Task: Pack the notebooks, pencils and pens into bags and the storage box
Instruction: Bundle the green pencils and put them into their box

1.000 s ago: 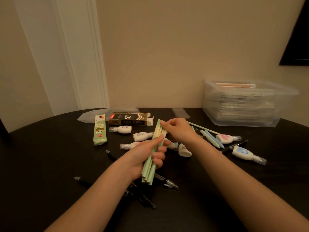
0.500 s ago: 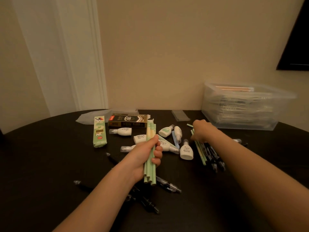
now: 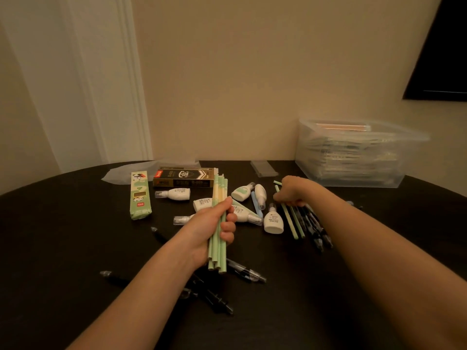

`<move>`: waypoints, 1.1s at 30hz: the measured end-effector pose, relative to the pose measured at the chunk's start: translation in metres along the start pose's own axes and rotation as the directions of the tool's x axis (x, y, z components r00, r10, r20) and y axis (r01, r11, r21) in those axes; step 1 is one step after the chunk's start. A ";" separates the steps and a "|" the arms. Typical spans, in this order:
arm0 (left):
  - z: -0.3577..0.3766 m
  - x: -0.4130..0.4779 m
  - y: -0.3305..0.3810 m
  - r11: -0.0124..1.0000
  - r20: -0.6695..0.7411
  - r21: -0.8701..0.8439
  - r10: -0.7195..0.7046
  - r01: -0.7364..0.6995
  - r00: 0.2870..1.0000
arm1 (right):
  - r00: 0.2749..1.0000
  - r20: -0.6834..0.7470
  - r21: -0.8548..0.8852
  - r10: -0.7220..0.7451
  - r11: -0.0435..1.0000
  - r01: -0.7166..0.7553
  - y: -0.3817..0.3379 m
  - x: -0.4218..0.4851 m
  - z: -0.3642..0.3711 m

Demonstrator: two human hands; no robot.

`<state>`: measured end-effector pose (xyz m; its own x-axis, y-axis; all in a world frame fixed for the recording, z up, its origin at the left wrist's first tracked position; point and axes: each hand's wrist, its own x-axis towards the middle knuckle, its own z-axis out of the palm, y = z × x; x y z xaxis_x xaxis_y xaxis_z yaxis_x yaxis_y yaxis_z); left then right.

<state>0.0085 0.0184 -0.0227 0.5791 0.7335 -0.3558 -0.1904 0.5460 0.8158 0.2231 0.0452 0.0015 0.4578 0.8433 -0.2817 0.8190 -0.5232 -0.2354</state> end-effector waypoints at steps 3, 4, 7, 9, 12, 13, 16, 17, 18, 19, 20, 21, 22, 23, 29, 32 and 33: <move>0.000 0.001 -0.002 1.000 -0.004 0.012 -0.004 0.004 1.000 | 0.998 -0.030 0.226 -0.055 0.972 0.061 0.006 -0.007 -0.009; 0.001 0.001 -0.002 1.000 -0.006 0.014 -0.004 0.004 1.000 | 0.995 -0.028 0.314 -0.094 0.944 0.098 0.008 -0.011 -0.013; 0.003 0.001 -0.004 1.000 -0.011 0.020 0.011 -0.011 1.000 | 0.970 0.015 0.540 -0.243 0.819 0.197 0.007 -0.032 -0.017; 0.004 0.000 -0.005 0.998 -0.011 0.039 0.041 -0.040 0.999 | 0.929 0.034 0.632 -0.368 0.728 0.265 0.006 -0.050 -0.015; 0.003 -0.002 -0.003 0.995 -0.006 0.061 0.083 -0.082 0.997 | 0.836 0.026 0.712 -0.549 0.597 0.370 0.006 -0.069 -0.008; 0.003 -0.003 -0.002 0.994 -0.008 0.055 0.091 -0.090 0.996 | 0.805 0.014 0.728 -0.593 0.558 0.398 0.007 -0.073 -0.006; 0.002 -0.004 0.002 0.996 -0.008 0.021 0.085 -0.085 0.996 | 0.742 -0.002 0.708 -0.671 0.523 0.475 0.011 -0.077 0.001; 0.001 -0.005 0.003 0.998 -0.007 0.006 0.069 -0.069 0.998 | 0.726 0.004 0.694 -0.687 0.525 0.493 0.012 -0.078 0.004; 0.000 -0.006 0.004 0.999 -0.001 -0.006 0.048 -0.048 0.999 | 0.713 0.008 0.680 -0.701 0.527 0.510 0.012 -0.078 0.005; -0.001 -0.007 0.005 1.000 0.000 -0.015 0.025 -0.025 1.000 | 0.702 0.013 0.668 -0.712 0.529 0.524 0.012 -0.079 0.007; -0.001 -0.007 0.005 1.000 0.001 -0.016 0.010 -0.010 1.000 | 0.696 0.019 0.659 -0.718 0.532 0.531 0.013 -0.079 0.007; -0.002 -0.009 0.006 1.000 0.003 -0.006 0.005 -0.005 1.000 | 0.693 0.025 0.650 -0.721 0.538 0.537 0.013 -0.080 0.007; -0.002 -0.009 0.006 1.000 0.005 0.009 0.005 -0.005 1.000 | 0.691 0.029 0.642 -0.722 0.543 0.541 0.013 -0.081 0.007; -0.001 -0.011 0.006 1.000 0.013 0.023 0.004 -0.004 1.000 | 0.686 0.034 0.628 -0.726 0.550 0.550 0.013 -0.081 0.006; -0.002 -0.016 0.009 0.985 0.105 0.168 -0.056 0.038 0.993 | 0.672 0.059 0.453 -0.738 0.619 0.641 0.009 -0.082 0.004; -0.003 -0.015 0.005 0.956 0.158 0.292 -0.087 0.038 0.984 | 0.712 -0.047 0.307 -0.700 0.669 0.677 0.004 -0.081 0.007; -0.003 -0.015 0.004 0.954 0.190 0.299 -0.088 0.028 0.978 | 0.728 -0.091 0.257 -0.680 0.690 0.677 0.004 -0.078 0.009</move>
<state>-0.0030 0.0108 -0.0157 0.7339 0.5921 -0.3330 0.0715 0.4202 0.9046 0.1876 -0.0239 0.0142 -0.1922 0.9806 0.0394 0.7857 0.1779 -0.5924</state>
